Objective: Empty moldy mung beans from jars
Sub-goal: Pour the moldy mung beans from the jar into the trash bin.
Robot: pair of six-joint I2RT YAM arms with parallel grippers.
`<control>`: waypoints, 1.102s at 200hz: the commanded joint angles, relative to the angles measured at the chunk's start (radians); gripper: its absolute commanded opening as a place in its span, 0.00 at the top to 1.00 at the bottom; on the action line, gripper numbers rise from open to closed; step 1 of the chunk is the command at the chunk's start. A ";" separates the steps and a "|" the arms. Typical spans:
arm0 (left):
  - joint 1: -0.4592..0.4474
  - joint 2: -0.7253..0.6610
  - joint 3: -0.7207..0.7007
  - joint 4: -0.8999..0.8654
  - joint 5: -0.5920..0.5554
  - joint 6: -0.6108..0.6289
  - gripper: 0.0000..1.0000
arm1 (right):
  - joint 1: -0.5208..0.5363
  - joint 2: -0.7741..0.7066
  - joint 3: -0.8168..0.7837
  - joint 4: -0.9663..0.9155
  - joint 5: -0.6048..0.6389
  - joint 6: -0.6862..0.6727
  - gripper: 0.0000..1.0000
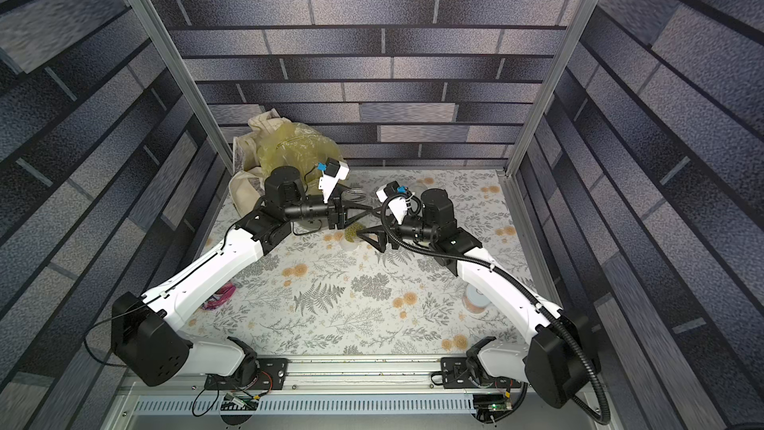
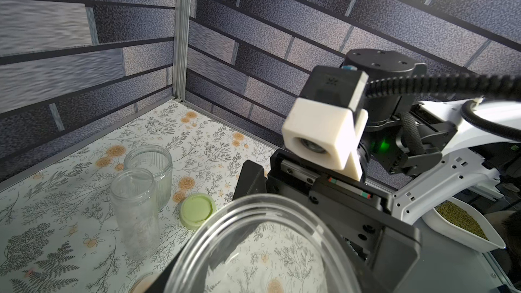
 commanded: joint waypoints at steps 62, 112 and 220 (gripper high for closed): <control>0.011 -0.001 0.056 0.048 0.054 -0.020 0.43 | -0.007 0.102 -0.044 0.339 -0.146 0.191 0.13; 0.020 -0.010 0.066 0.046 0.046 -0.025 0.43 | -0.006 0.140 -0.040 0.348 -0.175 0.208 0.13; 0.019 0.016 0.065 0.106 0.046 -0.084 0.43 | -0.008 0.154 -0.069 0.451 -0.132 0.252 0.24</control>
